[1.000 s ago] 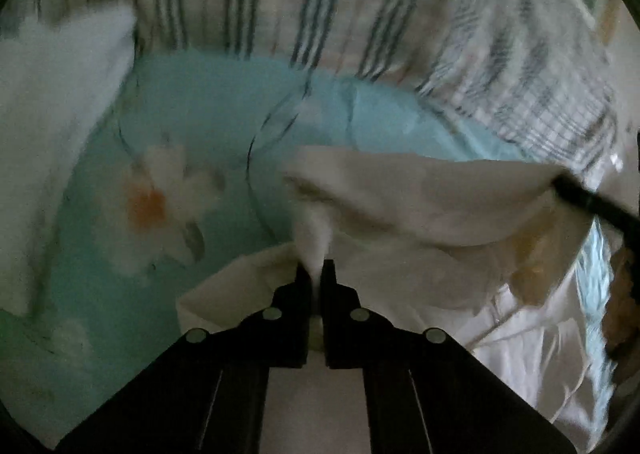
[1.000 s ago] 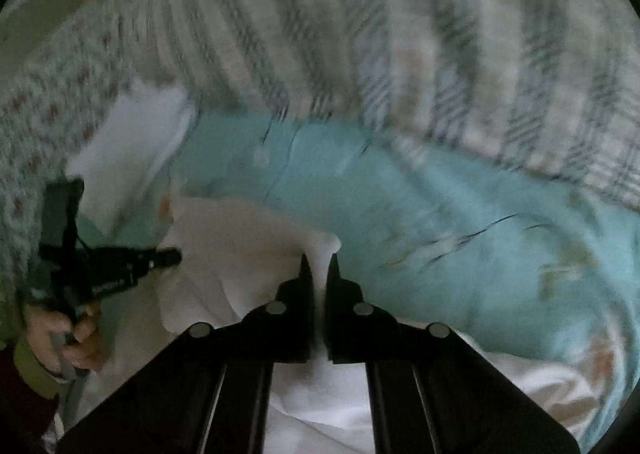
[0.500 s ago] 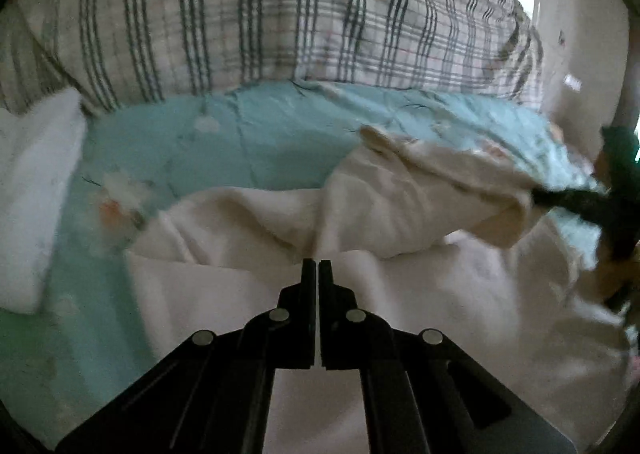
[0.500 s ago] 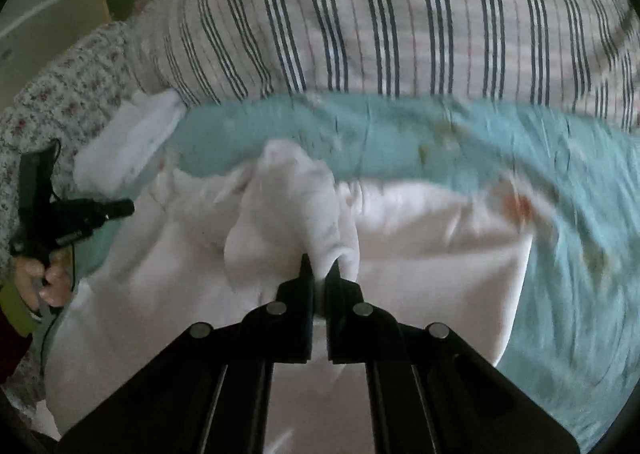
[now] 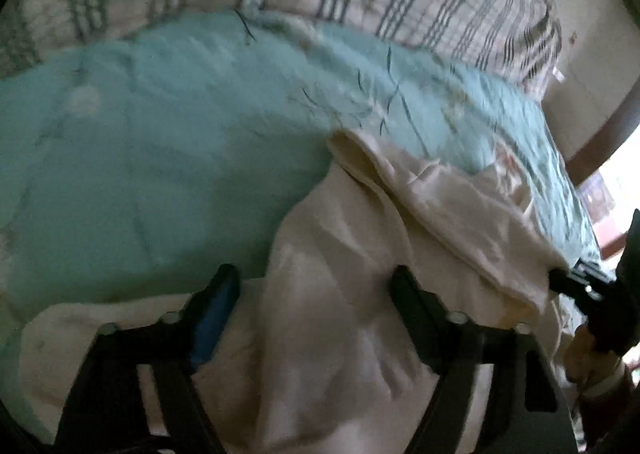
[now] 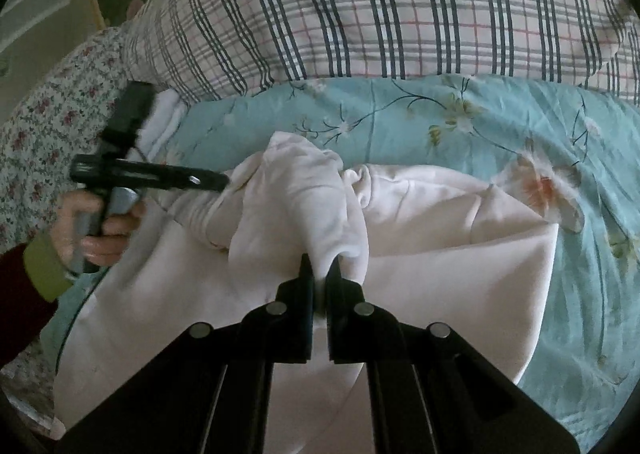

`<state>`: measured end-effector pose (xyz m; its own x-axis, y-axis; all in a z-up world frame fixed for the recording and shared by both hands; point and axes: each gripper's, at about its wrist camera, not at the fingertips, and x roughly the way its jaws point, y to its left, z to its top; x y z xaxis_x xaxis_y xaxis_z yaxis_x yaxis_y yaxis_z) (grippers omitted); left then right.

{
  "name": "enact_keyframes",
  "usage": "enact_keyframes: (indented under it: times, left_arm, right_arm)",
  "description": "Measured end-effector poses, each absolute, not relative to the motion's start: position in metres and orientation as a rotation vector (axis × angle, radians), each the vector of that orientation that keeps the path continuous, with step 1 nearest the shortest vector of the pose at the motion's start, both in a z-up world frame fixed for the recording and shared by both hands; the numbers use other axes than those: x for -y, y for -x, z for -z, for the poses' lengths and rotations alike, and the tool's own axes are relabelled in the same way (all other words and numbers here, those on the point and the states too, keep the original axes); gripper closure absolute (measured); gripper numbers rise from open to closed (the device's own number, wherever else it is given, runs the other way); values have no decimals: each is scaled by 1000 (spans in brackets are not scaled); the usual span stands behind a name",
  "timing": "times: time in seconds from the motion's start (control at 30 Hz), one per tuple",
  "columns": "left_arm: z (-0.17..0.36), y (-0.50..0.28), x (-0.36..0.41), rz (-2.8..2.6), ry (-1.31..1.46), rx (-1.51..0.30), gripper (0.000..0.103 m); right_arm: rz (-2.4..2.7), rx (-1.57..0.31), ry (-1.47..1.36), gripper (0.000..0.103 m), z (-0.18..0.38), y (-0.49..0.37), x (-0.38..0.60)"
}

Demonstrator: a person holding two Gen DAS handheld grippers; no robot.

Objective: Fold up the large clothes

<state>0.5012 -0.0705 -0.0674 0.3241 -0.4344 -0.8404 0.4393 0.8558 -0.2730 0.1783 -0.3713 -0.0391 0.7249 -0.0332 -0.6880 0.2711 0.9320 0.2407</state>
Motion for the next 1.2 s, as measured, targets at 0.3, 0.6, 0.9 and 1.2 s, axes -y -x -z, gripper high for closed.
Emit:
enact_keyframes:
  times: [0.3, 0.6, 0.9, 1.2]
  left_arm:
    - [-6, -385, 57, 533, -217, -590, 100]
    - [52, -320, 25, 427, -282, -763, 92]
    - [17, -305, -6, 492, 15, -745, 76]
    - [36, -325, 18, 634, 148, -830, 76]
  right_arm:
    - [252, -561, -293, 98, 13, -158, 377]
    - [330, -717, -394, 98, 33, -132, 387]
    - [130, -747, -306, 54, 4, -204, 348]
    - [-62, -910, -142, 45, 34, -338, 318]
